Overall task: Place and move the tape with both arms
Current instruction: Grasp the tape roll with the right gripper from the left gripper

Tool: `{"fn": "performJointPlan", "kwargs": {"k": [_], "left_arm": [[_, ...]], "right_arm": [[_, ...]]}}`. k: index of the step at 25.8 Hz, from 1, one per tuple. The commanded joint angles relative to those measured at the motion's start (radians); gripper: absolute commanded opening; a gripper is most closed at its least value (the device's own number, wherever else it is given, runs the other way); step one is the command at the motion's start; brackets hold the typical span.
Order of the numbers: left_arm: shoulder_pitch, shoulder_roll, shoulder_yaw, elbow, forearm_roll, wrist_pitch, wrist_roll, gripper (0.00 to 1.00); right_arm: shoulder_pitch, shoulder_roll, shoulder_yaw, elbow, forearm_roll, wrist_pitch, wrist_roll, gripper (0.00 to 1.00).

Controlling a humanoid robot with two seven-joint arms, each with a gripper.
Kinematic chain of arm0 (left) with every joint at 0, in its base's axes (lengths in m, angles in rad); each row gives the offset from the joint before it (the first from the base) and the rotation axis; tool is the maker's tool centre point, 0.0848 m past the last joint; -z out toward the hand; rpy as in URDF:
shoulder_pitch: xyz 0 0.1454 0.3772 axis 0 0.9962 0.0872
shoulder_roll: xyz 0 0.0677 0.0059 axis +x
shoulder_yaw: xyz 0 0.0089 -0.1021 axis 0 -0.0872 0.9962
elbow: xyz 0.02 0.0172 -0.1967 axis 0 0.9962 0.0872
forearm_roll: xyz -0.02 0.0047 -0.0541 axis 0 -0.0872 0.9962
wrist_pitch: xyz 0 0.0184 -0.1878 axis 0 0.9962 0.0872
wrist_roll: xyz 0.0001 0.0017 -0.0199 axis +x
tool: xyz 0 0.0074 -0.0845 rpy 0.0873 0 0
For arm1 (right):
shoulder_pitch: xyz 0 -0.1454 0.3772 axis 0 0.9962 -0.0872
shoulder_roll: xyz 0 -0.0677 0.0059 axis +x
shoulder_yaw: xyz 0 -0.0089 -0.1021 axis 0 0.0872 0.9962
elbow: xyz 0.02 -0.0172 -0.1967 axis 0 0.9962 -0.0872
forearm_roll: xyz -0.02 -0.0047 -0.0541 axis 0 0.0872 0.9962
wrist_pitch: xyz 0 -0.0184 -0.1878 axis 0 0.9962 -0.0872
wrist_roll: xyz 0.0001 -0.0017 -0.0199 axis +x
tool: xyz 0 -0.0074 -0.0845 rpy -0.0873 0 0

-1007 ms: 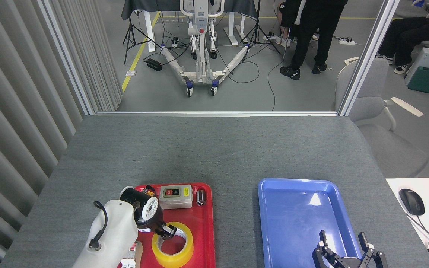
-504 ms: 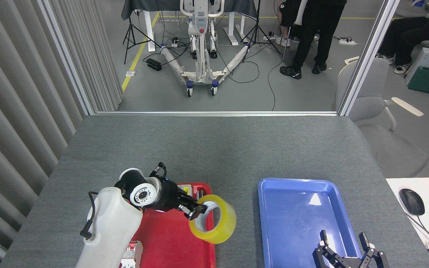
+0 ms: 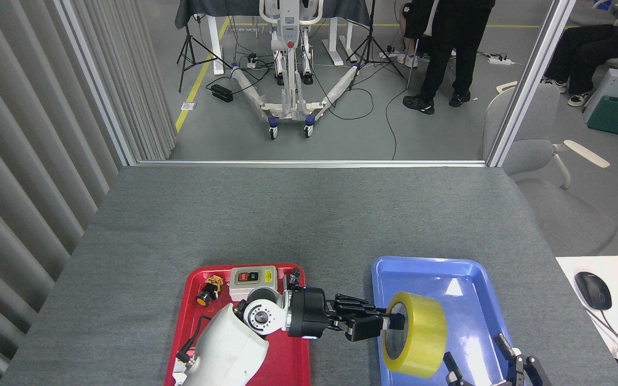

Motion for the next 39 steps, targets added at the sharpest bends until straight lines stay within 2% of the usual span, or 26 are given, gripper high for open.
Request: {"fn": "performJointPlan", "kwargs": {"k": [1,4,9,17,19,21,29,35,36,37,39], "left_arm": [[0.0,0.0,-0.017,0.001,0.013,-0.001,0.003,0.0],[0.0,0.0,-0.013,0.004,0.014,-0.001,0.003,0.0],[0.011,0.0,-0.017,0.004,0.017,-0.001,0.003,0.0],[0.081,0.004,-0.027,-0.056,0.008,-0.001,0.007,0.0],[0.081,0.004,-0.026,-0.055,0.01,-0.001,0.007,0.0],[0.083,0.003,-0.024,-0.056,0.008,-0.001,0.007,0.0],[0.1,0.003,-0.024,-0.058,0.008,-0.001,0.007,0.0],[0.107,0.003,-0.024,-0.061,0.008,-0.001,0.004,0.0],[0.107,0.003,-0.021,-0.059,0.008,-0.001,0.004,0.13],[0.107,0.001,-0.015,-0.055,0.008,-0.001,0.003,0.43],[0.106,0.004,-0.006,-0.055,0.008,-0.001,0.003,0.92]], "right_arm": [[0.039,-0.058,-0.09,-0.011,-0.004,-0.299,-0.092,1.0],[0.074,-0.058,-0.139,-0.04,-0.023,-0.299,-0.09,1.0],[0.079,-0.057,-0.114,-0.063,-0.037,-0.299,-0.061,1.0],[0.031,-0.04,0.07,-0.081,-0.024,-0.299,0.033,0.97],[0.033,-0.038,0.101,-0.081,-0.014,-0.299,0.033,0.87],[0.033,-0.037,0.117,-0.081,-0.004,-0.299,0.033,0.7],[0.039,-0.031,0.117,-0.081,-0.001,-0.299,0.033,0.64],[0.041,-0.031,0.113,-0.081,0.003,-0.299,0.033,0.35],[0.039,-0.031,0.111,-0.081,0.003,-0.299,0.033,0.3],[0.041,-0.031,0.11,-0.081,0.003,-0.299,0.033,0.25],[0.041,-0.026,0.105,-0.08,0.003,-0.299,0.033,0.16]]}}
